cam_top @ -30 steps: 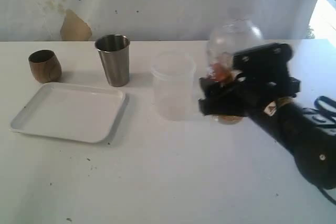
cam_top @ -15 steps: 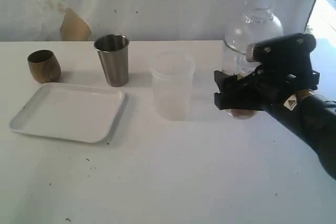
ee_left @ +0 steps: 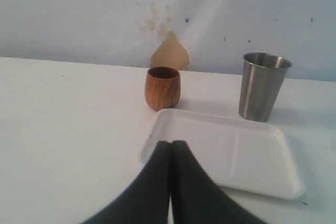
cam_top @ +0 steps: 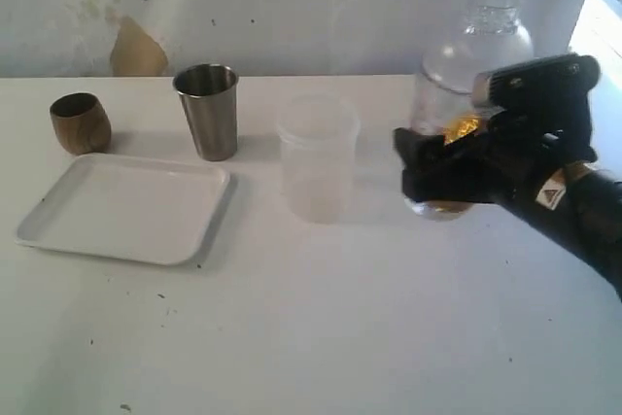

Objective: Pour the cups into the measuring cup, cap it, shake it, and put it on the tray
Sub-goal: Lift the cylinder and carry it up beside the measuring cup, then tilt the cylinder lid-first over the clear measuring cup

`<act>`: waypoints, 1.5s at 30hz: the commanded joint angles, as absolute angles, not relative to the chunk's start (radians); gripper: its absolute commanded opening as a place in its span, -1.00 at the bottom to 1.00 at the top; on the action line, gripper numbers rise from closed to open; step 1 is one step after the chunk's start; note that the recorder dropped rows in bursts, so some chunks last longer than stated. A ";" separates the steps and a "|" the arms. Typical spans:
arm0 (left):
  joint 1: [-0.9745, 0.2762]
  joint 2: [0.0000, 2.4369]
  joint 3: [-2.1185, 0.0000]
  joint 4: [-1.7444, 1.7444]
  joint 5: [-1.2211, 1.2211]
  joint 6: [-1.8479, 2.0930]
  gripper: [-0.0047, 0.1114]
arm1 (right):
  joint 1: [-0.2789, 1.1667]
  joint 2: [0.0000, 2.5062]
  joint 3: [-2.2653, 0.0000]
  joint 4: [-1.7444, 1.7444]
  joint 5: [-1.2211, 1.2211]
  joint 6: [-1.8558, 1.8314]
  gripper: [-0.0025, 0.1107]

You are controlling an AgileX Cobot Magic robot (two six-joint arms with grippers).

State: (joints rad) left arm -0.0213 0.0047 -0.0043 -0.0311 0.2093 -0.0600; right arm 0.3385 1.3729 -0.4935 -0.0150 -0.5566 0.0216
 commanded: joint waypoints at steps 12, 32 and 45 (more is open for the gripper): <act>-0.024 0.000 0.000 -0.027 0.195 -0.064 -0.92 | 0.333 1.318 -0.504 -0.123 -0.564 0.019 -0.96; -0.025 0.000 0.000 -0.024 0.194 -0.064 -0.92 | 0.302 1.355 -0.509 0.137 -0.669 -0.040 -0.96; -0.023 0.000 0.000 -0.024 0.194 -0.064 -0.92 | 0.287 1.421 -0.606 0.074 -0.629 -0.182 -0.96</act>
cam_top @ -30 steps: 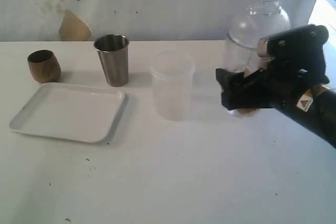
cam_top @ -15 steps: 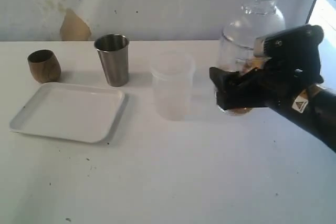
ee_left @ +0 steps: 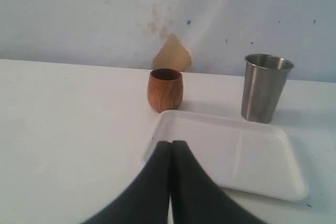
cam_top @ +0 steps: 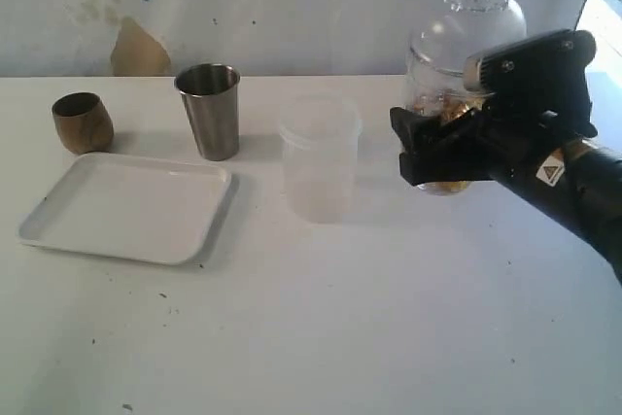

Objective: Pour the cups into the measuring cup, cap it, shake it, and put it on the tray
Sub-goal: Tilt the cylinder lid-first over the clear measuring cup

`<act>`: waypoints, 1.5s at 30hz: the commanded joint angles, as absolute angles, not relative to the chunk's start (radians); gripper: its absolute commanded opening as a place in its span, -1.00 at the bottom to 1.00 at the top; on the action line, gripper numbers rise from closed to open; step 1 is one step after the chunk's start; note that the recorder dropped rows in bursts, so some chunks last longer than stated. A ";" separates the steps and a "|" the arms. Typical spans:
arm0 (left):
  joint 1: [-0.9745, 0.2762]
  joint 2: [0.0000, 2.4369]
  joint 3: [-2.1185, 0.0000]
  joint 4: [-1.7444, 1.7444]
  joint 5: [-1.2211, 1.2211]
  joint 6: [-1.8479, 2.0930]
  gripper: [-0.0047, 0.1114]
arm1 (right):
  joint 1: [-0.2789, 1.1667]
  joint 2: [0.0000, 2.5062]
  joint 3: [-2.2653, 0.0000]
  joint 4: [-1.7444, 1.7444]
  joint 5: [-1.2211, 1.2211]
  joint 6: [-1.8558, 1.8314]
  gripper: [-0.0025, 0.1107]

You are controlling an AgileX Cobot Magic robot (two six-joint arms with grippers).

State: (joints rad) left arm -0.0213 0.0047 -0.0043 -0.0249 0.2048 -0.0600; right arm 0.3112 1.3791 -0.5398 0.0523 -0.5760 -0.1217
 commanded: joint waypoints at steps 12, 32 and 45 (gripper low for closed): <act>-0.023 0.000 0.000 -0.024 0.194 -0.064 -0.92 | 0.147 1.675 -0.840 0.078 -0.555 -0.383 -0.96; -0.023 0.000 0.000 -0.024 0.194 -0.064 -0.92 | 0.147 1.916 -1.138 0.076 -0.471 -0.774 -0.96; -0.023 0.000 0.000 -0.024 0.194 -0.064 -0.92 | 0.147 1.916 -1.150 0.078 -0.452 -1.084 -0.96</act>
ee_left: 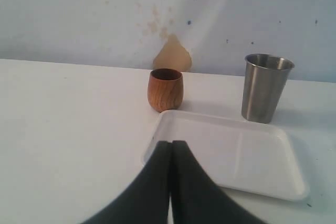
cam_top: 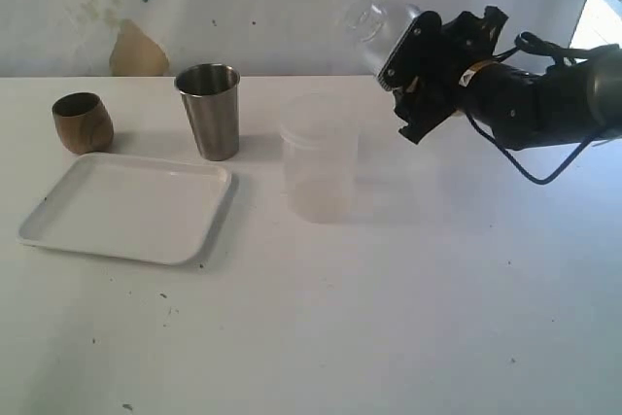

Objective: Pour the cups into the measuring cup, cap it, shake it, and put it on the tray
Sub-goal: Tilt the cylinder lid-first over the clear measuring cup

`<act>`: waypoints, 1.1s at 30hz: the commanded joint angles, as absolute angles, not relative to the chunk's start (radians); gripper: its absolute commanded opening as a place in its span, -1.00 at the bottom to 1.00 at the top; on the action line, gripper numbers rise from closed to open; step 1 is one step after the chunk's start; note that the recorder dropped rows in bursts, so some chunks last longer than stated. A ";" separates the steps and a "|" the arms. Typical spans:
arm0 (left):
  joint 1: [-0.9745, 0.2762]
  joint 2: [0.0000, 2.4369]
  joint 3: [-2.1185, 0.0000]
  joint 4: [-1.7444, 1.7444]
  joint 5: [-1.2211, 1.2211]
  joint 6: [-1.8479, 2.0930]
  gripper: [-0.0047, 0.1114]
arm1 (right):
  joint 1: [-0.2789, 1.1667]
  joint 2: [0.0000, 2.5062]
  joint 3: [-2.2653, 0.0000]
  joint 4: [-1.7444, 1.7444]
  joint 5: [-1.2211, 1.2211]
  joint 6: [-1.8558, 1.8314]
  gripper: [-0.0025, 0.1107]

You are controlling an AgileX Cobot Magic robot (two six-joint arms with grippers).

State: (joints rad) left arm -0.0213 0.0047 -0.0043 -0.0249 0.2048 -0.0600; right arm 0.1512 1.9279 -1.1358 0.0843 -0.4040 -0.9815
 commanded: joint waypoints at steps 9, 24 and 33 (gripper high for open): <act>-0.023 0.000 0.000 -0.024 0.194 -0.064 -0.92 | 0.147 1.916 -1.150 0.088 -0.426 -1.239 -0.96; -0.023 0.000 0.000 -0.024 0.194 -0.064 -0.92 | 0.147 1.899 -1.150 0.243 -0.519 -1.655 -0.96; -0.023 0.000 0.000 -0.024 0.194 -0.064 -0.92 | 0.147 1.897 -1.150 0.243 -0.569 -1.786 -0.96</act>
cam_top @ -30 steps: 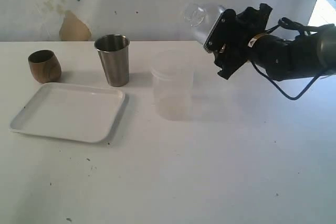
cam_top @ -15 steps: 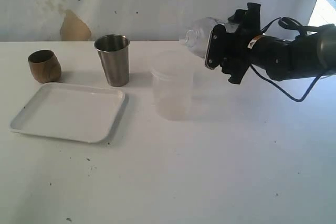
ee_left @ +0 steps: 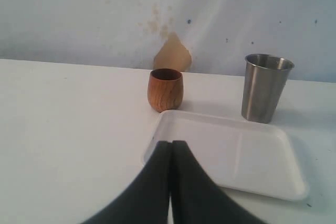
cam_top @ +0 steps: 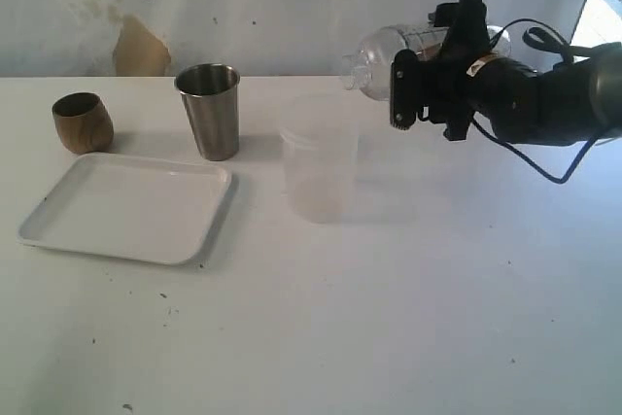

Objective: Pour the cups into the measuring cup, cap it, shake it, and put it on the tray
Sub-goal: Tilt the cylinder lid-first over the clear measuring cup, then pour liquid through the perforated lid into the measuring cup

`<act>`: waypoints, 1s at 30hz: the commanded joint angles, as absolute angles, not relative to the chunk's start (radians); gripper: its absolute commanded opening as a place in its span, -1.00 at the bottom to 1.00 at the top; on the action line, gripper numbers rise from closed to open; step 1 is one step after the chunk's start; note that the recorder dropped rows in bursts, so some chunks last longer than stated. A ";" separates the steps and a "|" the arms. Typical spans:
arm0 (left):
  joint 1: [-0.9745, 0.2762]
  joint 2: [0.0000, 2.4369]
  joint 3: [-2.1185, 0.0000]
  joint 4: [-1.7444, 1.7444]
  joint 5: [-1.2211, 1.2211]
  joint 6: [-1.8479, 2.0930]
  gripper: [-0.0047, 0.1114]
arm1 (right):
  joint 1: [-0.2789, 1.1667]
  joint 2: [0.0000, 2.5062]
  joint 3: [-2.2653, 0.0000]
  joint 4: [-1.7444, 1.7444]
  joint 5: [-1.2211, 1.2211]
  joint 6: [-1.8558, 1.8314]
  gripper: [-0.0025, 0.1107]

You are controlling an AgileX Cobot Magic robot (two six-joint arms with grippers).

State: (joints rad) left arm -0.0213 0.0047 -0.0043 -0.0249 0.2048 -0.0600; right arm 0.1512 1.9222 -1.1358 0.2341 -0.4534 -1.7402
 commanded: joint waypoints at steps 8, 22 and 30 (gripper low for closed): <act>-0.023 0.000 0.000 -0.024 0.194 -0.064 -0.92 | 0.147 1.897 -1.150 0.230 -0.607 -1.810 -0.96; -0.023 0.000 0.000 -0.024 0.194 -0.064 -0.92 | 0.150 1.897 -1.150 0.212 -0.697 -1.931 -0.96; -0.023 0.000 0.000 -0.024 0.194 -0.064 -0.92 | 0.150 1.897 -1.150 0.198 -0.730 -1.933 -0.96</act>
State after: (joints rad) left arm -0.0213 0.0047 -0.0043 -0.0249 0.2048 -0.0600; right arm 0.1512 1.9218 -1.1358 0.2047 -0.6289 -1.9322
